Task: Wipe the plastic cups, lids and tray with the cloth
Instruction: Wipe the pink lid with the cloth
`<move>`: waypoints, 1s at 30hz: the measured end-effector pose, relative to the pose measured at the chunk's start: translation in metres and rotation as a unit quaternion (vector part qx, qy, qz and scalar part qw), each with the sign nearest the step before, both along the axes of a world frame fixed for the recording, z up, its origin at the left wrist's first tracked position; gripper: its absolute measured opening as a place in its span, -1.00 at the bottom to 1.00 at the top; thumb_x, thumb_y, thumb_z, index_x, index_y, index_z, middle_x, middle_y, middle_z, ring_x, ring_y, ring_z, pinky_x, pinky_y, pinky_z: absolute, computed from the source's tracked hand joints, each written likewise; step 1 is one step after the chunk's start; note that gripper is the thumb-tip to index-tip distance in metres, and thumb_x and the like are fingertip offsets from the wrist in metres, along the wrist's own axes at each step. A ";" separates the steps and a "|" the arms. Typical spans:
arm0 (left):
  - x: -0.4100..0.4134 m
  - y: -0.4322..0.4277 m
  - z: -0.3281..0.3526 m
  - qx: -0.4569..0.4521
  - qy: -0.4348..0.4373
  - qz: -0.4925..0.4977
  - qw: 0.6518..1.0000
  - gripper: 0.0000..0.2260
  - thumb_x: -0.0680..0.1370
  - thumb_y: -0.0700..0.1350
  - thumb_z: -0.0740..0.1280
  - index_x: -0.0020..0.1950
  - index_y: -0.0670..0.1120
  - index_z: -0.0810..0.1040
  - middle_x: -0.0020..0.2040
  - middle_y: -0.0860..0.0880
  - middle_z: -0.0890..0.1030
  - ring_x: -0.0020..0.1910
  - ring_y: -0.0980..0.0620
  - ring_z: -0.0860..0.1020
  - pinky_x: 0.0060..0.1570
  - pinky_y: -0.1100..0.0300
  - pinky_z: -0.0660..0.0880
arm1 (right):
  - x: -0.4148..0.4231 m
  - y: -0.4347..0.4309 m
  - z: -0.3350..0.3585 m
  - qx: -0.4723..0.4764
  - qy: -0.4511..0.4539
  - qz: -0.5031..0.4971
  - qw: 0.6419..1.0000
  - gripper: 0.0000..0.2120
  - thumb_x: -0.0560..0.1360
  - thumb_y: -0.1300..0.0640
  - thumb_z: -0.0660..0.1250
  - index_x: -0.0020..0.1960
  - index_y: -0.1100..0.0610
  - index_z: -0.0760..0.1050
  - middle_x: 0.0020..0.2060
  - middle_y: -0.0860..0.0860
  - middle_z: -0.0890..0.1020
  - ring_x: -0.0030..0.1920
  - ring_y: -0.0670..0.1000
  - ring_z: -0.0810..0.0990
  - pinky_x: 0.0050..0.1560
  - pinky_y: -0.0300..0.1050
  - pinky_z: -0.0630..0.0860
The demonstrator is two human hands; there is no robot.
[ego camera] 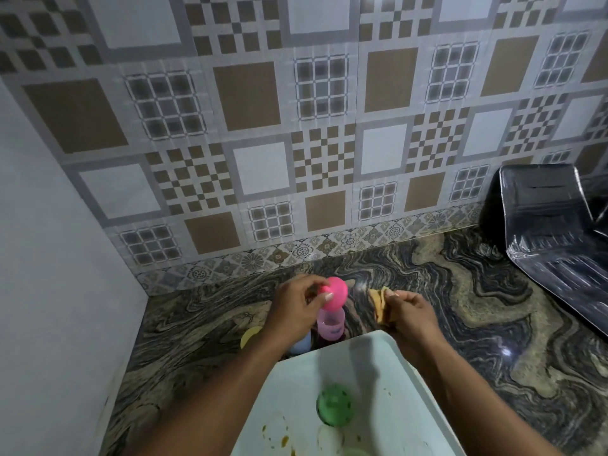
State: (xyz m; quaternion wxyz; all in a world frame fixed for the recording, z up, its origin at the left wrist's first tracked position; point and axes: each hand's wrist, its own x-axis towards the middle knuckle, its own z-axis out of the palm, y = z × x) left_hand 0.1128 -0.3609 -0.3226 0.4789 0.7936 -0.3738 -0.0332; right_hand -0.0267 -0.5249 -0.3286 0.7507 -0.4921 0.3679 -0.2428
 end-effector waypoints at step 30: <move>0.016 -0.035 -0.041 0.254 -0.066 0.001 0.965 -0.81 0.55 -0.01 0.41 0.12 -0.04 0.61 0.10 -0.06 0.59 0.12 -0.10 0.53 0.04 0.04 0.49 | -0.005 0.009 -0.026 0.045 0.060 0.041 0.996 -0.68 0.60 0.34 0.22 -0.32 0.18 0.33 -0.39 0.14 0.33 -0.41 0.07 0.31 -0.33 -0.07 0.34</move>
